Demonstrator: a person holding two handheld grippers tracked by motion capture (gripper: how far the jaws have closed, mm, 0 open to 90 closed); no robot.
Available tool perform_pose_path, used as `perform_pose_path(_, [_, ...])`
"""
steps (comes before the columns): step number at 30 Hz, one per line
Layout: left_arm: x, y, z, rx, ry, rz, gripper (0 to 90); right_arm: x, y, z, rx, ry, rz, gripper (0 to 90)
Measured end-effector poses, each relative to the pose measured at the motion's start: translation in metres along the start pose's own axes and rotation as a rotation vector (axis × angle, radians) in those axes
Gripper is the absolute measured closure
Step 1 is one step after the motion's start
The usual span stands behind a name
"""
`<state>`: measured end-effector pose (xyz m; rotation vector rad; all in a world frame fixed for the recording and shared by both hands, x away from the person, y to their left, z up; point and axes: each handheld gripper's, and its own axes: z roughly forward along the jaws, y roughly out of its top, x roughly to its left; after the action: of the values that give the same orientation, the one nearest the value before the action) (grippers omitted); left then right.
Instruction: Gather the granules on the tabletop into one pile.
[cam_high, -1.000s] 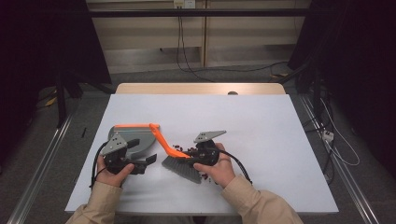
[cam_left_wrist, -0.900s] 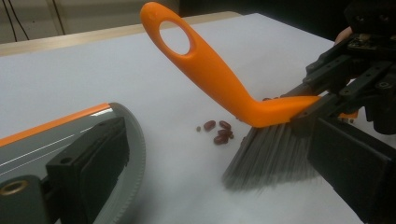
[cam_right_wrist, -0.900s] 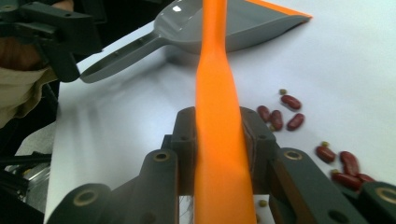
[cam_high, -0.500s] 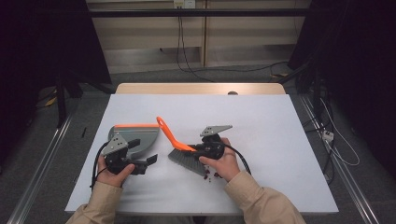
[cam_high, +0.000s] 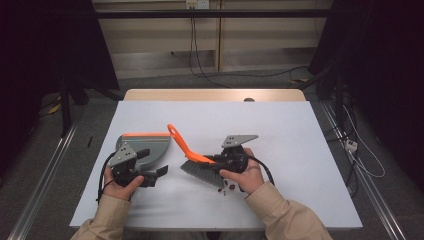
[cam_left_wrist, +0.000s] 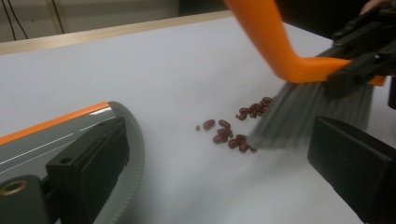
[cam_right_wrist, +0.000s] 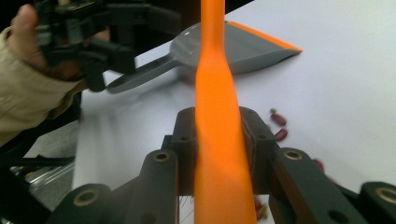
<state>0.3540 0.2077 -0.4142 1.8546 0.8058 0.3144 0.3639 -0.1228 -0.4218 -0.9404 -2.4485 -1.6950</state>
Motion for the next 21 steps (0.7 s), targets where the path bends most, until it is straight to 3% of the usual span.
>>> perform_pose_path(5, [0.000,0.000,0.000,-0.001,0.000,-0.002,5.4,0.004,-0.019,-0.007,0.044,0.041,0.020,71.5])
perform_pose_path(8, [0.000,0.000,0.000,0.000,0.000,-0.002,5.4,0.000,-0.026,-0.008,0.073,0.031,-0.006,71.5])
perform_pose_path(13, [0.000,0.000,0.001,0.005,0.001,-0.001,5.4,-0.014,-0.023,-0.007,0.074,0.024,-0.010,71.4])
perform_pose_path(18, [0.001,-0.001,0.001,0.001,0.000,-0.007,5.4,-0.024,-0.015,-0.004,0.082,0.019,-0.072,71.5])
perform_pose_path(21, [0.001,-0.001,0.002,0.001,-0.001,-0.007,5.4,-0.031,-0.013,-0.001,0.081,0.029,-0.061,71.4])
